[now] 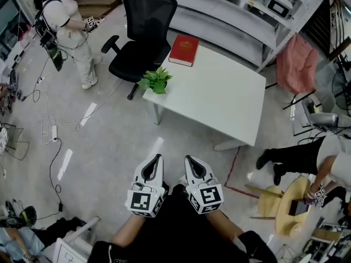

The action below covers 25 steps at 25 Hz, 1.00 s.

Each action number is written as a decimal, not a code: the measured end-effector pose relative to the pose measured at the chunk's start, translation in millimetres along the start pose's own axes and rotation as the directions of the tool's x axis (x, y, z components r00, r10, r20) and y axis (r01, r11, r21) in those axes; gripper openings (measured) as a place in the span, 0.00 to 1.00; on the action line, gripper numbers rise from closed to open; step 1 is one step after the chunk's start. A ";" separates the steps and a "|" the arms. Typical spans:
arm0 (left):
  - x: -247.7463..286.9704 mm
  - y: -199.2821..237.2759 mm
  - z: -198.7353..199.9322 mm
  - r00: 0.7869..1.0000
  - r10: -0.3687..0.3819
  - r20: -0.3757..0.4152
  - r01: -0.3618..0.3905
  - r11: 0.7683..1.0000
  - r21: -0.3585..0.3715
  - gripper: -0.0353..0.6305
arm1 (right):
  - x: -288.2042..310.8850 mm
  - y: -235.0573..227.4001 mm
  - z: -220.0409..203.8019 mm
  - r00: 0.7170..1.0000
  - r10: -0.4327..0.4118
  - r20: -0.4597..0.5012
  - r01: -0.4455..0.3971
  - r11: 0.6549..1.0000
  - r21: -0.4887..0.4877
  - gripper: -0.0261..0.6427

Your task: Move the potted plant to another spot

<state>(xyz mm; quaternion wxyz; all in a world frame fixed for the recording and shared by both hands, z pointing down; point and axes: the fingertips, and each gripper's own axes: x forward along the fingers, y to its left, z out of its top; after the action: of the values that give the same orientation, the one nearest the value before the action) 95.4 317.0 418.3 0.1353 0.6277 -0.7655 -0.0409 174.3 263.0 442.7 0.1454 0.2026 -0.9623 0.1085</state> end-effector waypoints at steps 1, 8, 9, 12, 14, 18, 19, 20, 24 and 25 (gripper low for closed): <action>-0.1 1.4 0.1 1.000 -0.002 0.000 0.002 1.000 0.000 0.08 | 0.8 1.2 0.9 1.000 0.002 0.006 -0.002 1.000 0.009 0.06; 0.7 20.7 5.0 1.000 -0.003 0.011 0.003 1.000 -0.006 0.08 | 16.4 11.4 4.9 1.000 0.009 0.014 -0.009 1.000 -0.001 0.06; 0.6 25.4 5.9 1.000 -0.002 0.013 0.002 1.000 -0.008 0.08 | 19.8 14.3 5.3 1.000 0.009 0.012 -0.009 1.000 -0.004 0.06; 0.7 39.8 8.6 1.000 -0.008 0.017 0.008 1.000 -0.005 0.08 | 30.8 23.1 6.4 1.000 0.001 0.007 -0.001 1.000 -0.012 0.06; 1.6 49.6 9.8 1.000 -0.014 0.017 0.014 1.000 -0.007 0.08 | 39.5 28.0 6.3 1.000 -0.004 0.002 0.004 1.000 -0.019 0.06; 1.5 69.6 12.6 0.999 -0.026 0.019 0.026 1.000 -0.010 0.08 | 56.8 37.7 6.5 1.000 -0.027 -0.009 0.027 0.999 -0.023 0.06; 0.5 74.4 12.7 0.999 -0.029 0.019 0.029 1.000 -0.011 0.08 | 60.3 41.0 6.8 1.000 -0.030 -0.009 0.030 0.999 -0.022 0.06; 0.0 79.3 12.3 0.999 -0.032 0.019 0.032 0.999 -0.013 0.08 | 64.1 44.5 7.2 1.000 -0.030 -0.008 0.030 0.999 -0.022 0.06; 0.8 98.4 8.7 0.999 -0.040 0.008 0.040 0.999 -0.019 0.08 | 80.2 54.2 7.2 0.999 -0.044 -0.006 0.044 0.999 -0.021 0.06; 0.5 101.9 7.7 0.999 -0.041 0.004 0.042 0.999 -0.020 0.08 | 83.2 55.4 6.7 0.999 -0.049 -0.009 0.049 0.999 -0.020 0.06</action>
<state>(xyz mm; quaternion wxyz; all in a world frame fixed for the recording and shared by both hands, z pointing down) -3.6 336.9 434.7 0.1391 0.6420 -0.7521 -0.0525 76.5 280.9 455.0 0.1543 0.2242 -0.9574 0.0965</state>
